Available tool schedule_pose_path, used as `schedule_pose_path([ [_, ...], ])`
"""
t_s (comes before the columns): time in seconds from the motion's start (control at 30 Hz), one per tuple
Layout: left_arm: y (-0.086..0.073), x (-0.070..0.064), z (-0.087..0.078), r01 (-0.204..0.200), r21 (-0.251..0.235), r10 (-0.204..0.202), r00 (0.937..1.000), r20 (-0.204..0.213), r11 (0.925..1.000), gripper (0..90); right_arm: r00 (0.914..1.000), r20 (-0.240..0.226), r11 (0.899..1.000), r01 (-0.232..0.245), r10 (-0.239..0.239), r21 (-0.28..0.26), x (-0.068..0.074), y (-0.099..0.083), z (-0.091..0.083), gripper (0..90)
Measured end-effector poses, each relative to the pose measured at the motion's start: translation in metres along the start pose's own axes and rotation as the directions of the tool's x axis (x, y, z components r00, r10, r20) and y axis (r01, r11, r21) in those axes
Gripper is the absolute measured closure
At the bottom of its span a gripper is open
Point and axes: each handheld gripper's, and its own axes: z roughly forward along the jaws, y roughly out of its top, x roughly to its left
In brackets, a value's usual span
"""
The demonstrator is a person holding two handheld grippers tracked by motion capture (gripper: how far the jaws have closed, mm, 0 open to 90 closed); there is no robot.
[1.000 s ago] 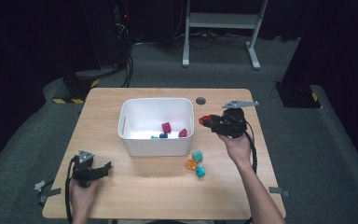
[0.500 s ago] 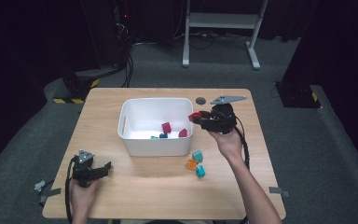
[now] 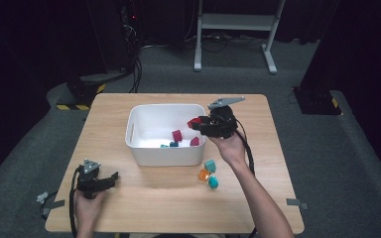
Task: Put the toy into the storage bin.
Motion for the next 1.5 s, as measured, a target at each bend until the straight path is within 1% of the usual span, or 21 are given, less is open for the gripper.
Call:
schedule_pose_path([
  [0.2,0.0,0.0,0.0,0.0,0.0,0.0,1.0,0.0,1.0,18.0,0.9998,-0.016,1.0,0.009,-0.008,0.018,0.004,0.004,0.011,59.2],
  [0.3,0.0,0.0,0.0,0.0,0.0,0.0,1.0,0.0,1.0,18.0,0.9997,-0.023,1.0,0.006,-0.005,0.025,0.005,0.005,0.016,59.1],
  [0.47,0.0,0.0,0.0,0.0,0.0,0.0,1.0,0.0,1.0,18.0,0.9996,-0.027,0.999,0.006,-0.005,0.051,0.006,0.006,0.029,58.9],
  [0.53,0.0,0.0,0.0,0.0,0.0,0.0,1.0,0.0,1.0,18.0,0.9993,-0.038,0.998,0.005,-0.003,0.068,0.007,0.006,0.034,58.4],
  [0.6,0.0,0.0,0.0,0.0,0.0,0.0,1.0,0.0,1.0,18.0,0.9993,-0.035,0.996,0.012,-0.009,0.083,0.008,0.005,0.039,53.9],
  [0.7,0.0,0.0,0.0,0.0,0.0,0.0,1.0,0.0,1.0,18.0,0.9994,-0.031,0.996,0.015,-0.013,0.087,0.008,0.004,0.04,52.2],
  [0.8,0.0,0.0,0.0,0.0,0.0,0.0,1.0,0.0,1.0,18.0,0.9997,-0.026,0.997,0.003,-0.001,0.073,0.007,0.002,0.034,52.1],
  [0.83,0.0,0.0,0.0,0.0,0.0,0.0,1.0,0.0,1.0,18.0,0.9997,-0.022,0.998,0.008,-0.006,0.065,0.007,0.001,0.031,52.2],
  [0.93,0.0,0.0,0.0,0.0,0.0,0.0,1.0,0.0,1.0,18.0,0.9999,-0.007,0.999,0.015,-0.015,0.04,0.007,-0.003,0.018,52.1],
  [1.07,0.0,0.0,0.0,0.0,0.0,0.0,1.0,0.0,1.0,18.0,0.9999,0.014,1.0,-0.007,0.007,-0.002,0.001,-0.013,-0.002,51.1],
  [1.17,0.0,0.0,0.0,0.0,0.0,0.0,1.0,0.0,1.0,18.0,0.9986,0.043,0.999,-0.03,0.031,-0.012,-0.006,-0.026,-0.015,50.1],
  [1.27,0.0,0.0,0.0,0.0,0.0,0.0,1.0,0.0,1.0,18.0,0.9949,0.068,0.997,-0.073,0.075,-0.032,-0.015,-0.043,-0.027,49.6],
  [1.33,0.0,0.0,0.0,0.0,0.0,0.0,1.0,0.0,1.0,18.0,0.9917,0.093,0.996,-0.086,0.089,-0.04,-0.018,-0.054,-0.033,49.5],
  [1.4,0.0,0.0,0.0,0.0,0.0,0.0,1.0,0.0,1.0,18.0,0.9892,0.1,0.994,-0.103,0.107,-0.041,-0.022,-0.066,-0.037,49.2],
  [1.5,0.0,0.0,0.0,0.0,0.0,0.0,1.0,0.0,1.0,18.0,0.9858,0.106,0.991,-0.128,0.13,-0.027,-0.025,-0.082,-0.037,48.6],
])
